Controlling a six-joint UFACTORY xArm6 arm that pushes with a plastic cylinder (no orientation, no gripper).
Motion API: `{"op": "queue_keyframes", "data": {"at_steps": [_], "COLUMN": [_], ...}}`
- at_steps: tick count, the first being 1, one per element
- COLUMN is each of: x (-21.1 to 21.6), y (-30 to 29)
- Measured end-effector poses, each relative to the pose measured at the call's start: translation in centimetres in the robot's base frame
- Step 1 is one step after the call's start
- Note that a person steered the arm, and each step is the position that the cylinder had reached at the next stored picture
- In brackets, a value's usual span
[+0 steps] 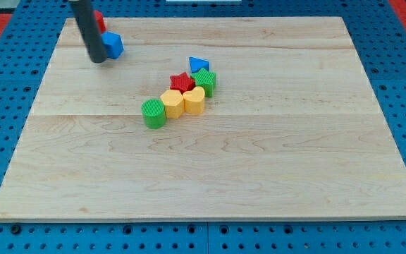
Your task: Move the green star and red star to the left side
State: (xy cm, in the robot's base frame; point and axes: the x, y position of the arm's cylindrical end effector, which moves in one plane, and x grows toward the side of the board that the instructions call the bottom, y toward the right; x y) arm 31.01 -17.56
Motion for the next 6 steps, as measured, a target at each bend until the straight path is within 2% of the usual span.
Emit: {"op": "queue_keyframes", "data": {"at_steps": [2,4,5,6], "x": [-2.5,-2.0,-0.3,3.7], "y": [8.7,21.3,21.2,21.5]}}
